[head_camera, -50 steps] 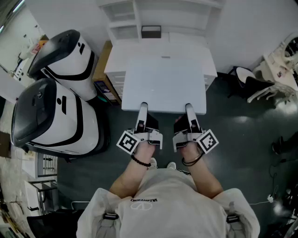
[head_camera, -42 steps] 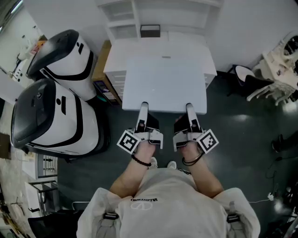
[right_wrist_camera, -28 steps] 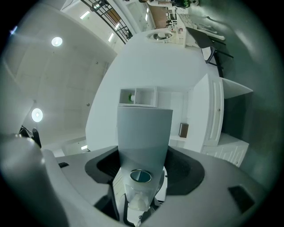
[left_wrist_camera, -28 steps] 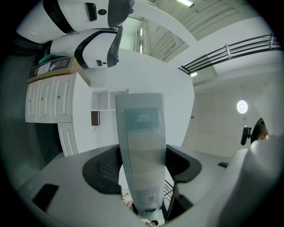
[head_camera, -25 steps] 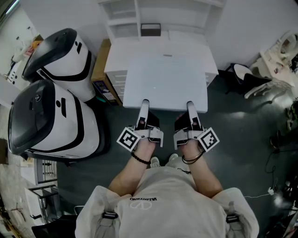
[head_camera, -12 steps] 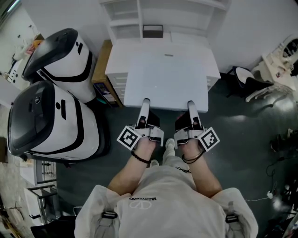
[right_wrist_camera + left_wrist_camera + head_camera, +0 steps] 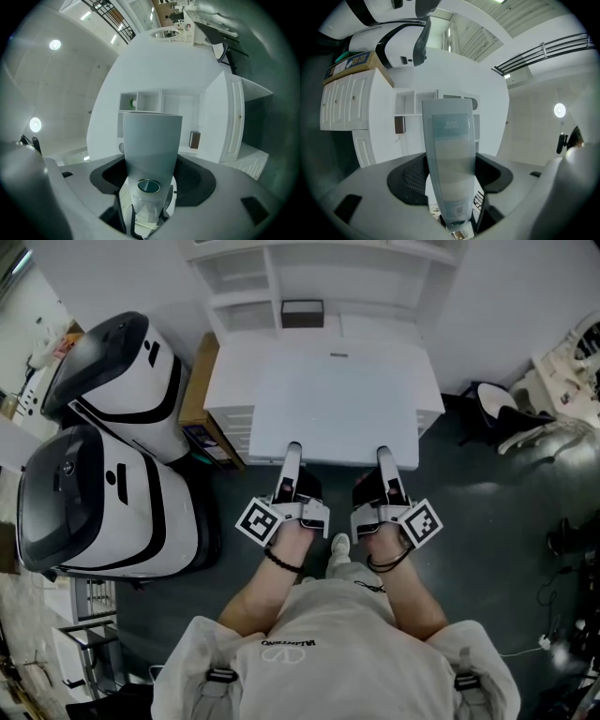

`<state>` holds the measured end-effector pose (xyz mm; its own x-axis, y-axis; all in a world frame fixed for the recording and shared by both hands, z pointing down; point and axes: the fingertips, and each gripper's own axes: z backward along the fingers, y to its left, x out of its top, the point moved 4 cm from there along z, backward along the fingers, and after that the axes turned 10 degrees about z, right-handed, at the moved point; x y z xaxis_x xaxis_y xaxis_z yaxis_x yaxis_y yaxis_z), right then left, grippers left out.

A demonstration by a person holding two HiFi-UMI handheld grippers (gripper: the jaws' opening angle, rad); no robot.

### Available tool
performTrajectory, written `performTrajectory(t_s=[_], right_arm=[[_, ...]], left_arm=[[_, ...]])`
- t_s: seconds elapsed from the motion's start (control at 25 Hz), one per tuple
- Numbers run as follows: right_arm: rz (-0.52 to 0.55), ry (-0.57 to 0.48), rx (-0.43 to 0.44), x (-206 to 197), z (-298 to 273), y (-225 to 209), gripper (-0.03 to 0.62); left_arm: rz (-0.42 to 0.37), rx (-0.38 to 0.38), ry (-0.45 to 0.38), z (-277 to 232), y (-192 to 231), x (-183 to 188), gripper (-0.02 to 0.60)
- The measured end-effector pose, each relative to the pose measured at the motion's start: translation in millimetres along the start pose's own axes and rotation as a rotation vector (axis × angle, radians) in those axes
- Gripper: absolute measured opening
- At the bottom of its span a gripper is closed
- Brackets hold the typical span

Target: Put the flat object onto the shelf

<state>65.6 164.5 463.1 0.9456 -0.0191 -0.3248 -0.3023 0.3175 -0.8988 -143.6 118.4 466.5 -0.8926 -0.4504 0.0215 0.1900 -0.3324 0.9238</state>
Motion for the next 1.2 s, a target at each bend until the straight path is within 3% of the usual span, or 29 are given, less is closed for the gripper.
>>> performTrajectory(t_s=[0.76, 1.2], right_arm=[[-0.037, 0.107, 0.05, 90.1, -142.7, -56.2, 0.299], [-0.062, 0.126, 0.067, 99.5, -181.6, -66.9, 0.299]], left_arm=[[-0.06, -0.012, -0.095, -148.4, 36.7, -14.4, 0.291], [-0.081, -0.019, -0.12, -184.5, 41.7, -5.6, 0.291]])
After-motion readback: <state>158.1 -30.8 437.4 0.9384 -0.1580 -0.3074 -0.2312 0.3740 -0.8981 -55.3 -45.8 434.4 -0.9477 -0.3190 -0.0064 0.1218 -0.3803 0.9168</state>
